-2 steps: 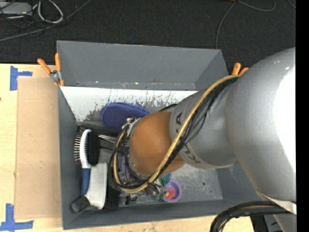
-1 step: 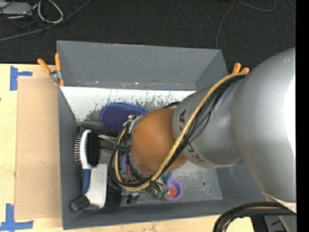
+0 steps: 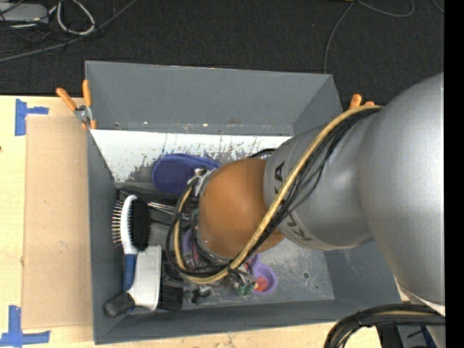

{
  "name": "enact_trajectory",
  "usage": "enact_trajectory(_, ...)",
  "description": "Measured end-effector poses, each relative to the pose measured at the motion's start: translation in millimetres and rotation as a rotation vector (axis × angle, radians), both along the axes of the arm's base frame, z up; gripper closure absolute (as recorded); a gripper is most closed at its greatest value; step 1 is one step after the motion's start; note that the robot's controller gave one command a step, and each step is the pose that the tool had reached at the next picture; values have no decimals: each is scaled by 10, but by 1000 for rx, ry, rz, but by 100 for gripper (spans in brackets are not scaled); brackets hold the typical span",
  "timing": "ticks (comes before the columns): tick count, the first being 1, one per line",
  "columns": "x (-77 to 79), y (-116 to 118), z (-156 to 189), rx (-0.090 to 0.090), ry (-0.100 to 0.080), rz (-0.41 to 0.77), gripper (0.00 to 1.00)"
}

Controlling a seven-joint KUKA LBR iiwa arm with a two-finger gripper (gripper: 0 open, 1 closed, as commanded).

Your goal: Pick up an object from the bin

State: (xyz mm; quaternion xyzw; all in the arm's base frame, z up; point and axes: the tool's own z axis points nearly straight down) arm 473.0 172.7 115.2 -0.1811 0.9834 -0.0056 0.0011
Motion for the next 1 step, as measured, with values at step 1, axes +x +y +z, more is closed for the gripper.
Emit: enact_trajectory(1, -9, -4, 189, -2, 4, -3, 100)
